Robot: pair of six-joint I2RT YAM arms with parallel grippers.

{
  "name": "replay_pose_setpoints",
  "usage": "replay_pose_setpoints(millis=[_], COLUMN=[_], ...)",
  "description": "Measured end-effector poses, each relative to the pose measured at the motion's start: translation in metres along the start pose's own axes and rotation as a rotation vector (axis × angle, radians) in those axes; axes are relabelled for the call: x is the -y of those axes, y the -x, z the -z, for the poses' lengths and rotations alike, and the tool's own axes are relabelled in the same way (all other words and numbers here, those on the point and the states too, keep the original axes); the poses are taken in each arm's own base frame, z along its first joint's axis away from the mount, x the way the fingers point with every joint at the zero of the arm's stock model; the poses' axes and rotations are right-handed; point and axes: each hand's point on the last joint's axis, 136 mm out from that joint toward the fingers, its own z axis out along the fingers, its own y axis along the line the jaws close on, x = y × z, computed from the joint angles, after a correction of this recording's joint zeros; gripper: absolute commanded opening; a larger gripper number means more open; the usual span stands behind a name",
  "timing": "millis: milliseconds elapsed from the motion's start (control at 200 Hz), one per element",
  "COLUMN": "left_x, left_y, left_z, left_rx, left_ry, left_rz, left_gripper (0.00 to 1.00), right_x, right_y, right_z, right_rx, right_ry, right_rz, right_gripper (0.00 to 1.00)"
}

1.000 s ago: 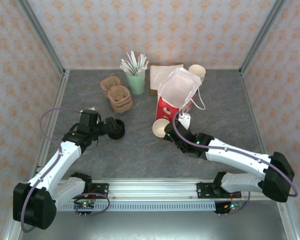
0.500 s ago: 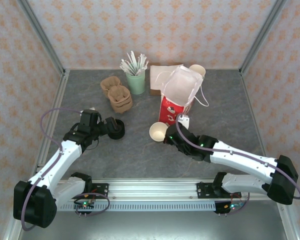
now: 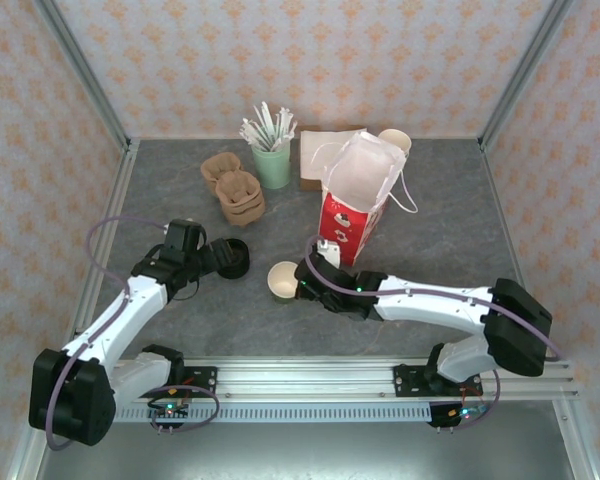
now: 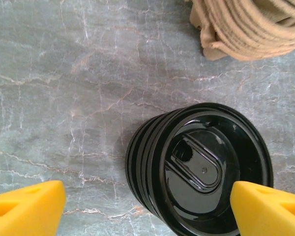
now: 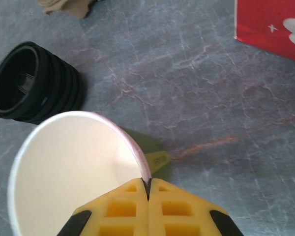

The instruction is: Pack the takeout coffee

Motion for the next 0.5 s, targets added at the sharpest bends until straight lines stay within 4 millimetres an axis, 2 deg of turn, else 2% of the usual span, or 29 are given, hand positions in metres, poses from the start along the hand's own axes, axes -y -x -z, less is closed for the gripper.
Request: replay_pose_setpoints(millis=[145, 330, 500], left_x=[-0.002, -0.001, 0.001], left_y=[-0.005, -0.004, -0.004], left_z=[-0.006, -0.006, -0.008], left_rx=[-0.034, -0.046, -0.056], left_ry=[0.018, 0.023, 0.021], left_rz=[-0.001, 0.000, -0.001], left_gripper=[0.78, 0.68, 0.64], right_x=[-0.011, -0.022, -0.028], right_y=[0.006, 0.012, 0.018], right_z=[-0.003, -0.004, -0.001], right_rx=[0.005, 0.004, 0.005], right_ry=[0.007, 0.005, -0.001], right_rz=[-0.003, 0.001, 0.009], right_gripper=[0.00, 0.11, 0.18])
